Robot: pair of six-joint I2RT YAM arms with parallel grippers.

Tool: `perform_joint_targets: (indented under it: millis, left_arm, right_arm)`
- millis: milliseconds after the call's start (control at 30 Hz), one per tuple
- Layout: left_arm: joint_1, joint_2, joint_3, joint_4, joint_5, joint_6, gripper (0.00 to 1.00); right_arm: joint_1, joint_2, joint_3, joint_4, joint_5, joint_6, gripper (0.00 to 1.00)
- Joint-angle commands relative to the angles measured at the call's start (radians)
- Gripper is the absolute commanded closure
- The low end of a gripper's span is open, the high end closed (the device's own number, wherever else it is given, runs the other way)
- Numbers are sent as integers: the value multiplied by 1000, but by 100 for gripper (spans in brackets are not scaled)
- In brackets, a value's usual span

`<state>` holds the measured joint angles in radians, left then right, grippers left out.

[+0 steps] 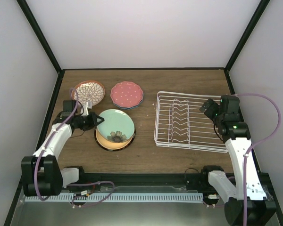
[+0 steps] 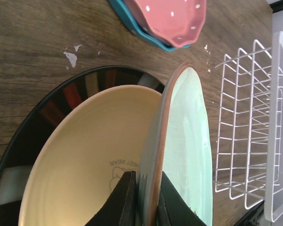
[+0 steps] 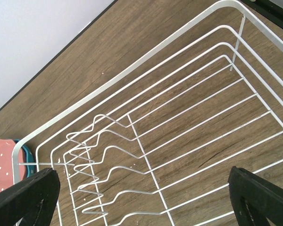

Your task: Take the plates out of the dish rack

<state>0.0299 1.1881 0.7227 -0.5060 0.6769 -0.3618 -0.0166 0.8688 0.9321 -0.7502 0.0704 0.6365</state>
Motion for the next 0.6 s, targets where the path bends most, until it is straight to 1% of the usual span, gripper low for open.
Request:
perform_joint_targets:
  millis: [0,67,133,233,400,567]
  left_arm:
    - [-6,40,7,70,55,5,96]
    - [-9,52,5,72,45,17,94]
    - [-10,57,-1,73,33,22,86]
    - [-12,65,-9,75,25,17,77]
    - [-13,67,-15,68,10,19,70]
    - [-13,50,-27,48,-5,25,56]
  right_arm:
    - [-5,-15,14,1,8,-3,0]
    - [-5,-20,17,-5,14,-3,0]
    - [-5,-25,17,-9,23,-4,0]
    - [-5,-30,17,-13,31,-6,0]
    - [-5,-20,17,-2,27,-8,0]
    - [-6,-7,23,5,22,-16,0]
